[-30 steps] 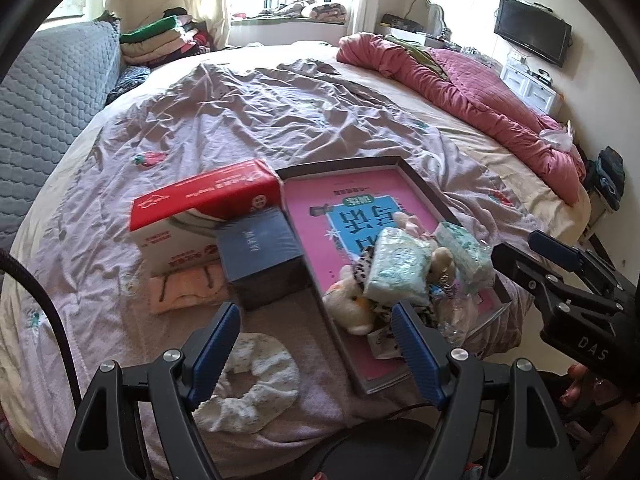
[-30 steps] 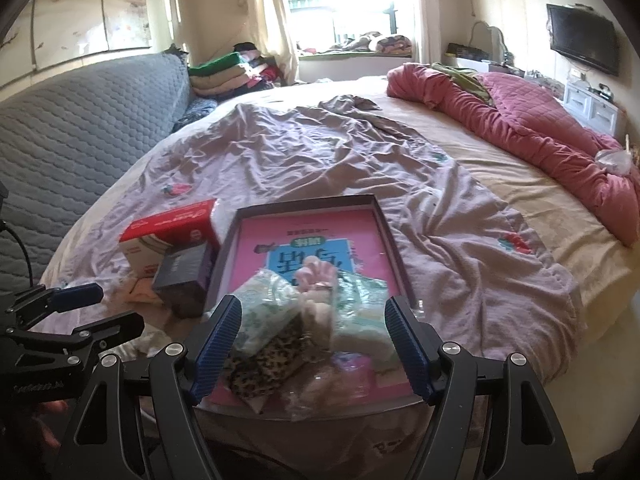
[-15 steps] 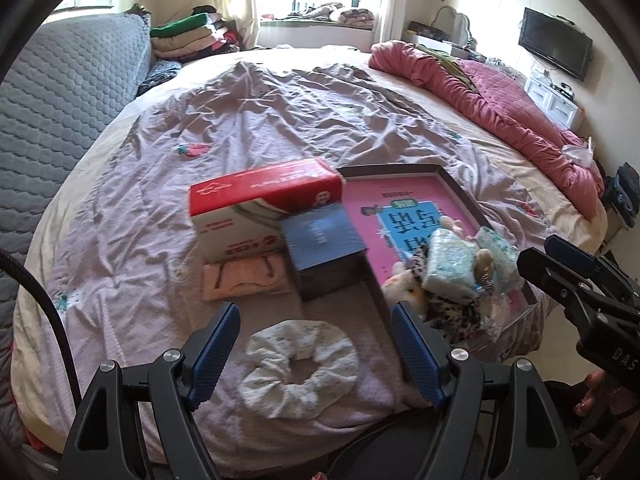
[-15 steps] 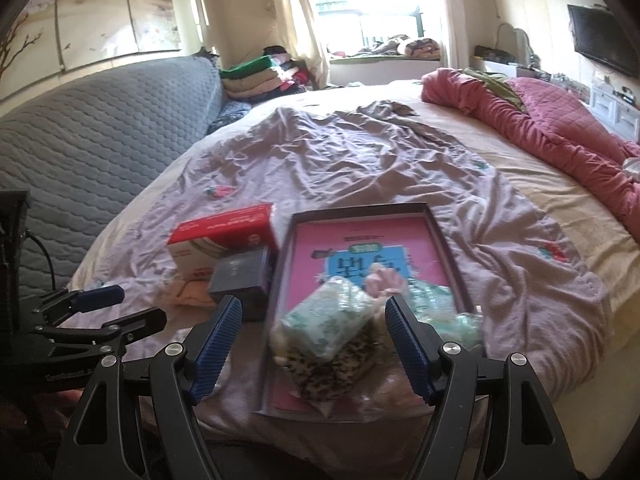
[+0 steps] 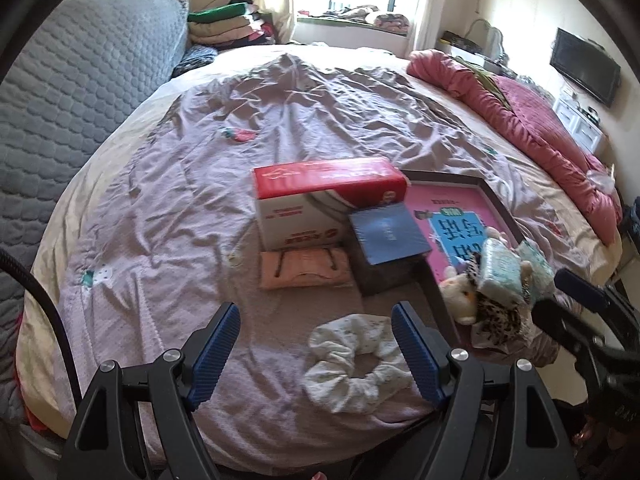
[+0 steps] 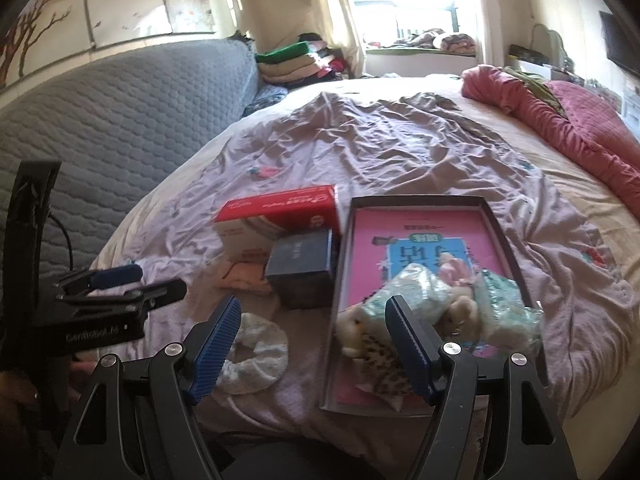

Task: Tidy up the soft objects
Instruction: 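Move both grippers back toward the white floral scrunchie and pink packet, then grasp the pink wet-wipe packet with the left gripper while the right grasps the white floral scrunchie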

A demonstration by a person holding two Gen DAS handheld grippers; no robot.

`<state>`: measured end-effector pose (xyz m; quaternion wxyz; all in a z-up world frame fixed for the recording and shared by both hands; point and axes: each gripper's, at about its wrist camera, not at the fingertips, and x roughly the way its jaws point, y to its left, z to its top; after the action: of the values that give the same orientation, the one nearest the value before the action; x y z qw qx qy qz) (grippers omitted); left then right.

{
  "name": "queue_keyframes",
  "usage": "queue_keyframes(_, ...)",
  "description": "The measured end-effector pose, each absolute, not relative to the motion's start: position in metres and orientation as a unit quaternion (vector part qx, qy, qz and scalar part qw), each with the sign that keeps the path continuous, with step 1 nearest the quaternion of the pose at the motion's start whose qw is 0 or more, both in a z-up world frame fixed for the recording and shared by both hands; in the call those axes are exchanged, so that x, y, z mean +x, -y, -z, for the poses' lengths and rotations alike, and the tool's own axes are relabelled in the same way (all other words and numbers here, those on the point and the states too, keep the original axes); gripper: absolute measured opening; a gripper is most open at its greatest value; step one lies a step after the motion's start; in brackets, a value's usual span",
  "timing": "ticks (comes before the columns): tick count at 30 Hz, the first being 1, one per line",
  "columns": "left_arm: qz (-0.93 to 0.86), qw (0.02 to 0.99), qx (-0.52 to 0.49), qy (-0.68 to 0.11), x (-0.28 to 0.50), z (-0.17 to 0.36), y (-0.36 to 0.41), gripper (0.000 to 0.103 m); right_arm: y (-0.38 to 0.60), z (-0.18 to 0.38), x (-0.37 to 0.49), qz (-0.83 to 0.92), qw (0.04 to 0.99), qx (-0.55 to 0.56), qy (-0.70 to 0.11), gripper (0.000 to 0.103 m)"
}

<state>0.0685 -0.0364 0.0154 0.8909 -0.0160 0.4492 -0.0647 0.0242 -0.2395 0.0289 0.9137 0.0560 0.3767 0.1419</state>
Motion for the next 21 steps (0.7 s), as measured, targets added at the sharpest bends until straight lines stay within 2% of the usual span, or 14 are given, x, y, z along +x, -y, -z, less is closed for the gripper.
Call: queue_keyframes(21, 0.051, 0.874, -0.059, -0.48, 0.096, 0.029, 0.001, 0.077, 0.169, 0.02, 0.031, -0.207, 0.877, 0.015, -0.434, 0.076)
